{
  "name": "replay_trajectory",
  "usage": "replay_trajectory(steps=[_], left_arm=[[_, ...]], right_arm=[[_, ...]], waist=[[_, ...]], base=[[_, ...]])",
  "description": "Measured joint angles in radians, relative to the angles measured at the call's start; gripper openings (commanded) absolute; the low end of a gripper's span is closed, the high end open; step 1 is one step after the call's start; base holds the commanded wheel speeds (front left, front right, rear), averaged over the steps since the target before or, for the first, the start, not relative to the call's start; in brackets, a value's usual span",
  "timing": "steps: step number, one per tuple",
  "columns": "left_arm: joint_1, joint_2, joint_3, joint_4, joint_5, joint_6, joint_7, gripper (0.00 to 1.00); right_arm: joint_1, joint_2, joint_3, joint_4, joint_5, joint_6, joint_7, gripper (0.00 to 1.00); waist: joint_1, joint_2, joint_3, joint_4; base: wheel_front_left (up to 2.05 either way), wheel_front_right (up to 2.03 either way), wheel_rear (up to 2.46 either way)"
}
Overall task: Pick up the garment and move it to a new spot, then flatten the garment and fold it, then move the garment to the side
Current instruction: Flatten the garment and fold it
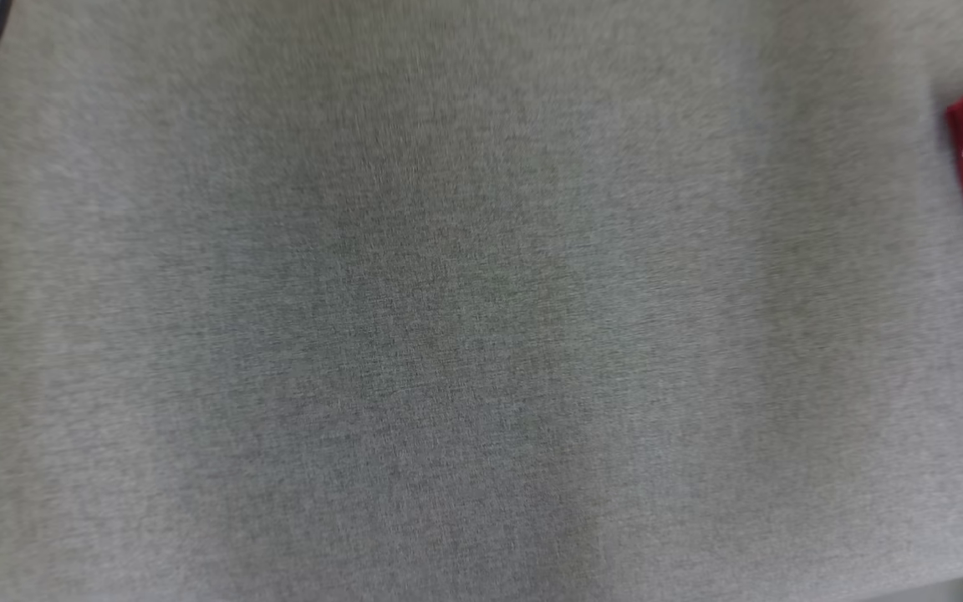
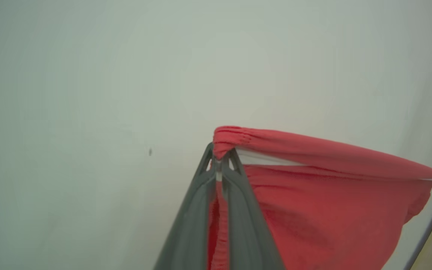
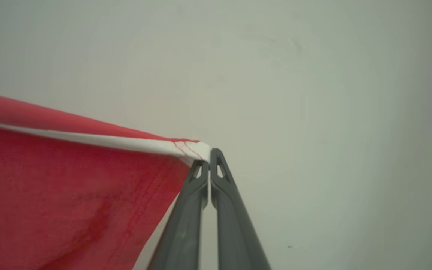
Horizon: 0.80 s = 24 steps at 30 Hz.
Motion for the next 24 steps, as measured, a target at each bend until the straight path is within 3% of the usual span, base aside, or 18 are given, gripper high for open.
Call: replay_trajectory(steps=[6,13,18,24], left_arm=[[-0.054,-0.033,0.016,0.022,0.006,-0.012,-0.052,0.00],[0.052,-0.002,-0.005,0.027,-0.003,-0.089,-0.069,0.00],[0.172,0.037,-0.018,-0.039,-0.034,-0.120,-0.058,0.00],[0.381,0.078,-0.040,-0.157,-0.079,-0.122,-0.029,0.00]], right_arm=[[-0.075,0.059,-0.086,0.053,-0.083,0.001,-0.113,0.00],[0.030,0.043,0.037,0.078,-0.059,-0.001,-0.174,0.00],[0.174,-0.016,0.113,-0.030,0.031,-0.001,-0.147,0.00],[0.392,-0.086,0.139,-0.232,0.130,-0.001,-0.039,0.00]], waist=[[-0.0003,-0.0002,0.097,-0.008],[0.0000,-0.0001,0.167,0.005],[-0.0006,-0.0002,0.138,0.013],[-0.0006,-0.0003,0.046,0.022]], base=[[0.00,0.00,0.00],[0.00,0.00,0.00],[0.00,0.00,0.00],[0.00,0.00,0.00]])
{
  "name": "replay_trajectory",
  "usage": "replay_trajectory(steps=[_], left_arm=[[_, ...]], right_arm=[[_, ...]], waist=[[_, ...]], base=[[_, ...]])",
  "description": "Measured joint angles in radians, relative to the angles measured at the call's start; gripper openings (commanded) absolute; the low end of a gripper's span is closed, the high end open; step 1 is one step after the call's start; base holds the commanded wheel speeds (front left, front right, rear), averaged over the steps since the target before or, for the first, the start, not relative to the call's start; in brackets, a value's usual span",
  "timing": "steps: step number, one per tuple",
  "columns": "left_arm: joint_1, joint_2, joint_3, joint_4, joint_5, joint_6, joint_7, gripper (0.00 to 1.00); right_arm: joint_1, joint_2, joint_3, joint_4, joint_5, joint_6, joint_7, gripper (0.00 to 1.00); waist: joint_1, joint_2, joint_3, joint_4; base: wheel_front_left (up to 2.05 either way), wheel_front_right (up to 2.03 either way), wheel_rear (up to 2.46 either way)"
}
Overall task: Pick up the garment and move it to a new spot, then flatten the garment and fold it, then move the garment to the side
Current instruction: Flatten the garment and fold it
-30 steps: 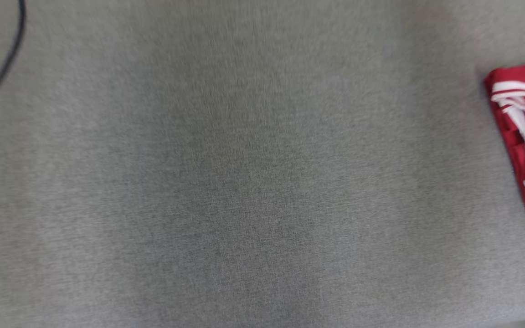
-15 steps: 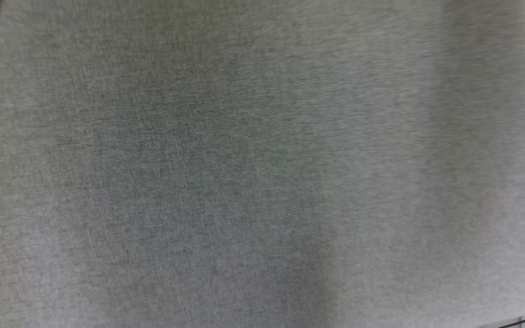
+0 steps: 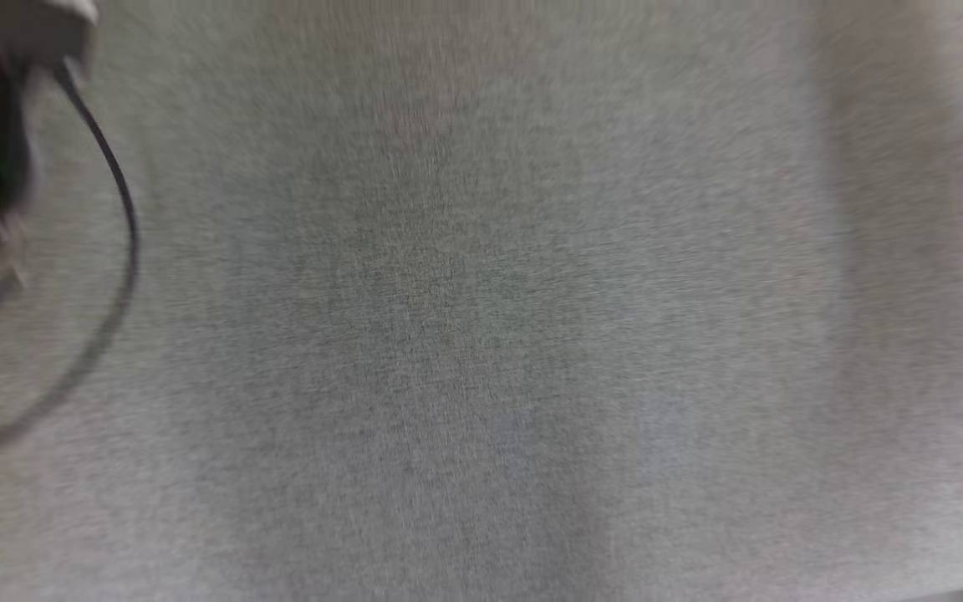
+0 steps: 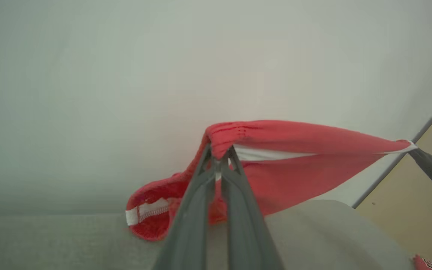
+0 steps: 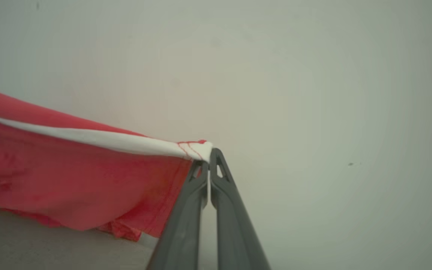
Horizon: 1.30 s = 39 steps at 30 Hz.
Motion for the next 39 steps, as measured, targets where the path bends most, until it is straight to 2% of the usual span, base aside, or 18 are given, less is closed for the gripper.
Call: replay_trajectory(steps=[5,9,16,19,20,29,39], left_arm=[[0.181,0.031,-0.030,-0.078,-0.033,0.012,0.030,0.00],[0.325,0.056,-0.047,-0.137,-0.070,0.028,0.042,0.00],[0.573,0.094,-0.084,-0.231,-0.112,0.050,0.045,0.00],[0.667,0.108,-0.101,-0.255,-0.116,0.065,0.028,0.00],[0.723,0.109,-0.116,-0.270,-0.108,0.080,0.011,0.00],[0.903,0.099,-0.180,-0.264,-0.076,0.088,-0.042,0.00],[1.021,0.120,-0.256,-0.248,-0.067,0.110,0.002,0.00]], right_arm=[[0.217,-0.056,0.008,-0.166,0.055,0.000,0.153,0.00],[0.393,-0.076,-0.006,-0.280,0.088,0.000,0.296,0.00],[0.725,-0.060,-0.058,-0.451,0.143,0.000,0.627,0.00],[0.842,-0.049,-0.081,-0.532,0.152,0.000,0.731,0.00],[0.924,-0.041,-0.091,-0.578,0.162,0.000,0.793,0.00],[1.204,-0.021,-0.126,-0.723,0.197,0.000,1.030,0.00],[1.387,-0.019,-0.123,-0.797,0.268,0.000,1.205,0.00]], waist=[[-0.0001,-0.0002,-0.098,0.007],[-0.0002,-0.0003,-0.181,0.012],[-0.0002,-0.0003,-0.320,0.016],[-0.0002,-0.0004,-0.372,0.016],[-0.0001,-0.0004,-0.403,0.017],[0.0000,-0.0004,-0.502,0.022],[0.0001,-0.0002,-0.534,0.039]], base=[[0.00,0.00,0.00],[0.00,0.00,0.00],[0.00,0.00,0.00],[0.00,0.00,0.00],[0.00,0.00,0.00],[0.00,0.00,0.00],[0.00,0.00,0.00]])
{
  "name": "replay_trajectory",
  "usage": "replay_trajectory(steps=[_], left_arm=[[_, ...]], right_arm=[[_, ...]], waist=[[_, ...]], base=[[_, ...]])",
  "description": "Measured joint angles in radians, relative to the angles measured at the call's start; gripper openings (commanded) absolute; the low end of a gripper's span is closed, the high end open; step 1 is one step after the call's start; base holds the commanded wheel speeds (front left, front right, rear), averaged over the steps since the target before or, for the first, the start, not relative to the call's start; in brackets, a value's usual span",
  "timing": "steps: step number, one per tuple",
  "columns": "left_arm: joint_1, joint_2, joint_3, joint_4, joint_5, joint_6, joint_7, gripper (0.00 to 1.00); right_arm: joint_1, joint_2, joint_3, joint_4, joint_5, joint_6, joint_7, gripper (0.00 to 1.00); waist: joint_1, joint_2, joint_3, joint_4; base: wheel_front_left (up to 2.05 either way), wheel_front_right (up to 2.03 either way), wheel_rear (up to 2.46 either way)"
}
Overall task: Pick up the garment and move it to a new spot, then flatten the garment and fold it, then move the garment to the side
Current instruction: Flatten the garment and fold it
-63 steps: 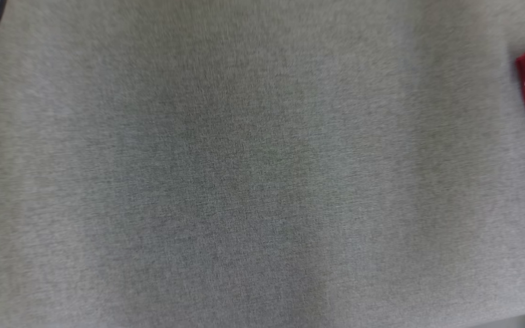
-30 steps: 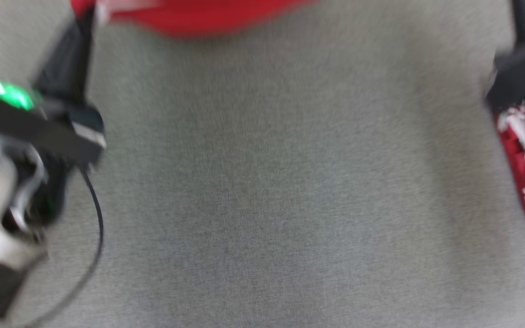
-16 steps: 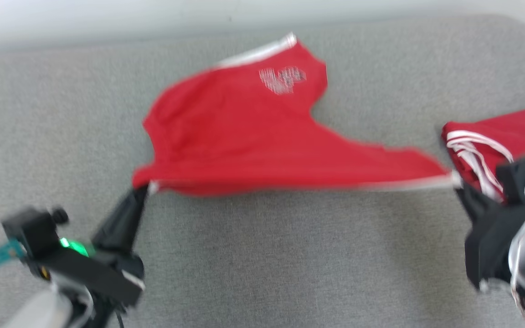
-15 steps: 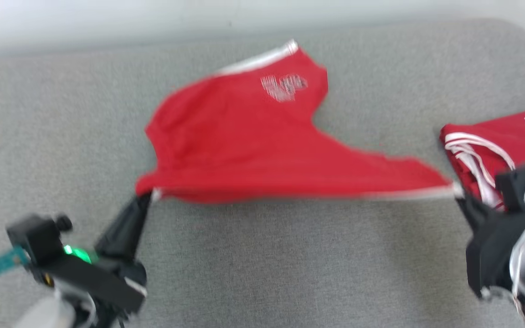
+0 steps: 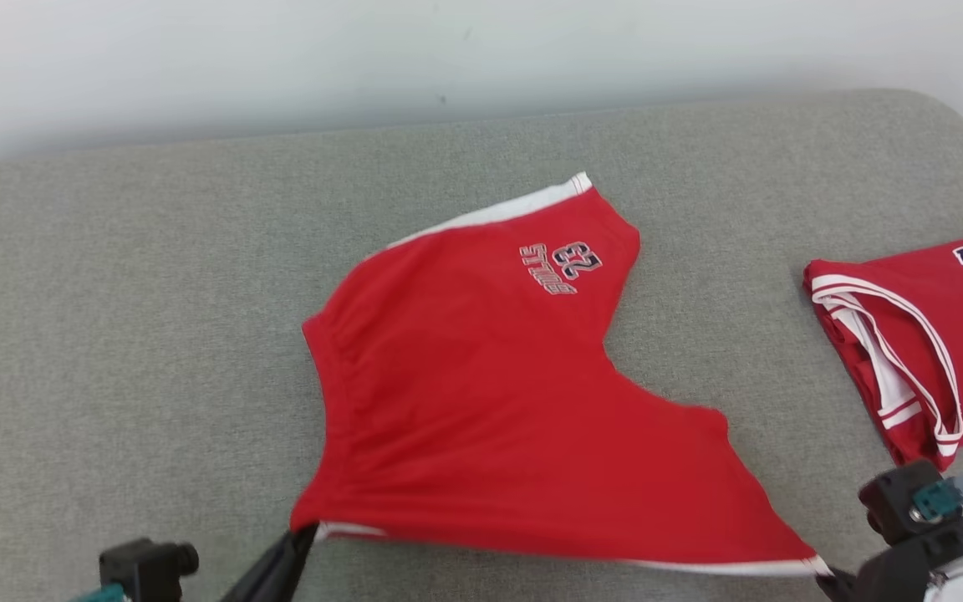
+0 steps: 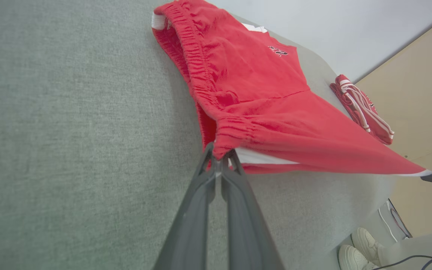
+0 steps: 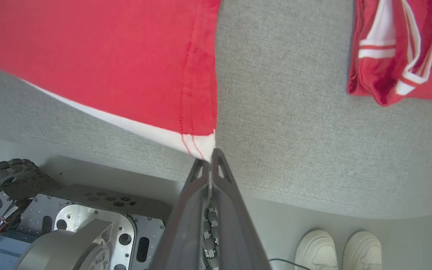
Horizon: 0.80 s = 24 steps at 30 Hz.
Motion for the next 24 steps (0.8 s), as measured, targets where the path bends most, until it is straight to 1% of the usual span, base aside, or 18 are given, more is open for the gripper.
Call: replay_trajectory(steps=[4,6,12,16,18,20,24], left_arm=[[0.041,0.016,-0.024,-0.016,-0.006,0.015,0.028,0.00],[0.050,0.022,-0.028,-0.020,-0.007,0.019,0.035,0.00],[0.115,0.042,-0.042,-0.071,-0.068,0.026,0.082,0.00],[0.146,0.062,-0.053,-0.101,-0.079,0.039,0.106,0.00],[0.149,0.065,-0.048,-0.116,-0.085,0.040,0.101,0.00],[0.149,0.063,-0.036,-0.127,-0.085,0.041,0.086,0.00],[0.124,0.042,-0.023,-0.137,-0.085,0.032,0.069,0.00]], right_arm=[[0.059,0.024,-0.055,-0.049,0.004,0.000,0.077,0.00],[0.076,0.032,-0.071,-0.065,0.004,0.000,0.097,0.00],[0.174,0.100,-0.170,-0.174,0.035,0.000,0.212,0.00],[0.206,0.140,-0.235,-0.223,0.033,0.000,0.258,0.00],[0.201,0.130,-0.237,-0.241,0.033,0.000,0.239,0.00],[0.180,0.101,-0.219,-0.239,0.044,0.000,0.197,0.00],[0.090,0.030,-0.175,-0.180,0.048,0.000,0.074,0.00]], waist=[[0.0000,0.0000,-0.008,0.012],[0.0001,0.0000,-0.010,0.015],[0.0000,0.0001,-0.019,0.032],[0.0000,0.0001,-0.021,0.039],[0.0000,0.0001,-0.020,0.043],[0.0000,0.0001,-0.017,0.046],[0.0001,0.0002,-0.006,0.053]], base=[[0.00,0.00,0.00],[0.00,0.00,0.00],[0.00,0.00,0.00],[0.00,0.00,0.00],[0.00,0.00,0.00],[0.00,0.00,0.00],[0.00,0.00,0.00]])
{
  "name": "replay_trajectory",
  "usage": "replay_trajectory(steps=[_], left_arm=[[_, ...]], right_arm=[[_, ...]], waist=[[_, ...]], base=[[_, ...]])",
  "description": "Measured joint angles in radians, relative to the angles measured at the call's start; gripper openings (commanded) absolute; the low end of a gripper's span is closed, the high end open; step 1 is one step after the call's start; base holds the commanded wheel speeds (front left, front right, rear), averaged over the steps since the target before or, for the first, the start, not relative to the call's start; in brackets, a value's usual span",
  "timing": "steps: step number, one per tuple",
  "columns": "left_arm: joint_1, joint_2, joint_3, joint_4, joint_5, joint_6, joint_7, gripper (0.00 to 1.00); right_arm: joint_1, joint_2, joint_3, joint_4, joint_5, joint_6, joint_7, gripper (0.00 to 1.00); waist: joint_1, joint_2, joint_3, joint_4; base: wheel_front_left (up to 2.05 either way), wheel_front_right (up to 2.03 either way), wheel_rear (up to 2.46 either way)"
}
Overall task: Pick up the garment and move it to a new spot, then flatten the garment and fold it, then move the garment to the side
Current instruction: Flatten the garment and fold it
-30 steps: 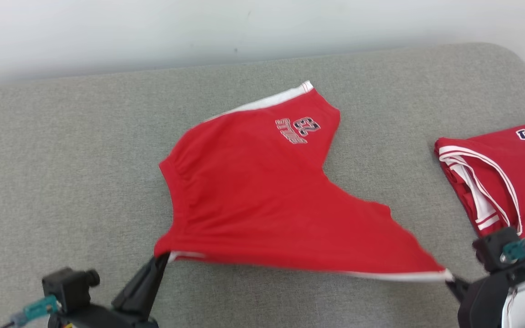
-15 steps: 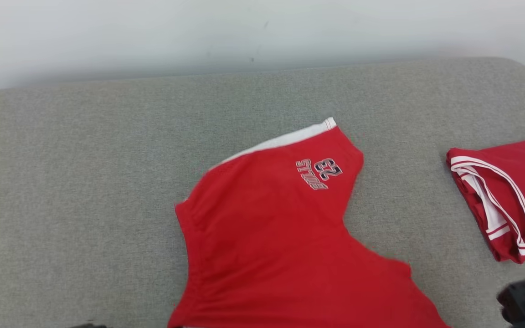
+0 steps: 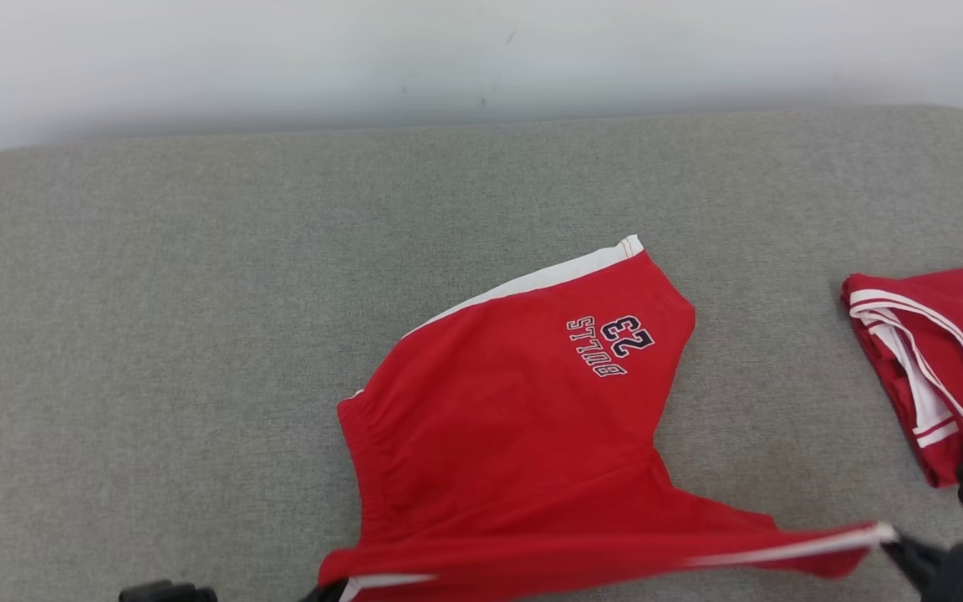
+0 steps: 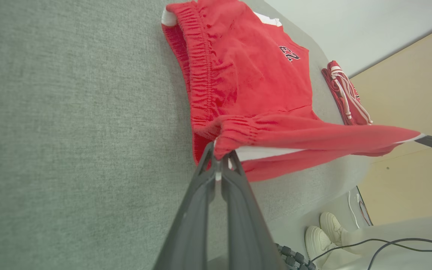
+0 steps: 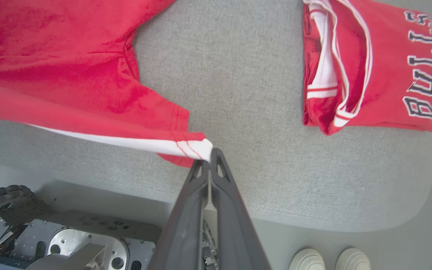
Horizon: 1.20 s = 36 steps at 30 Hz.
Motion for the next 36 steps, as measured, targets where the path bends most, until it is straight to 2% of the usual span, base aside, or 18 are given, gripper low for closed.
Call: replay_trajectory(steps=[4,8,12,18,25,36], left_arm=[[-0.068,-0.021,0.002,0.012,0.018,-0.010,0.008,0.00],[-0.148,-0.070,0.001,0.024,0.027,-0.021,0.016,0.00],[-0.219,-0.116,0.006,0.050,0.031,-0.038,0.019,0.00],[-0.320,-0.188,0.025,0.123,0.058,-0.031,-0.008,0.00],[-0.404,-0.242,0.031,0.210,0.077,-0.018,-0.020,0.00],[-0.503,-0.319,0.021,0.310,0.097,-0.037,-0.034,0.00]], right_arm=[[-0.133,-0.087,0.056,0.099,-0.004,0.000,-0.142,0.00],[-0.263,-0.151,0.123,0.221,-0.001,0.000,-0.257,0.00],[-0.396,-0.189,0.189,0.350,0.001,0.000,-0.337,0.00],[-0.591,-0.211,0.275,0.528,0.000,0.000,-0.435,0.00],[-0.799,-0.220,0.363,0.718,-0.002,0.000,-0.557,0.00],[-0.988,-0.222,0.452,0.938,-0.020,0.000,-0.673,0.00]], waist=[[0.0000,0.0000,0.013,0.012],[0.0000,0.0000,0.027,0.031],[0.0001,0.0000,0.045,0.051],[0.0001,0.0000,0.080,0.084],[0.0002,0.0001,0.134,0.122],[0.0002,0.0001,0.223,0.179]], base=[[0.00,0.00,0.00],[0.00,0.00,0.00],[0.00,0.00,0.00],[0.00,0.00,0.00],[0.00,0.00,0.00],[0.00,0.00,0.00]])
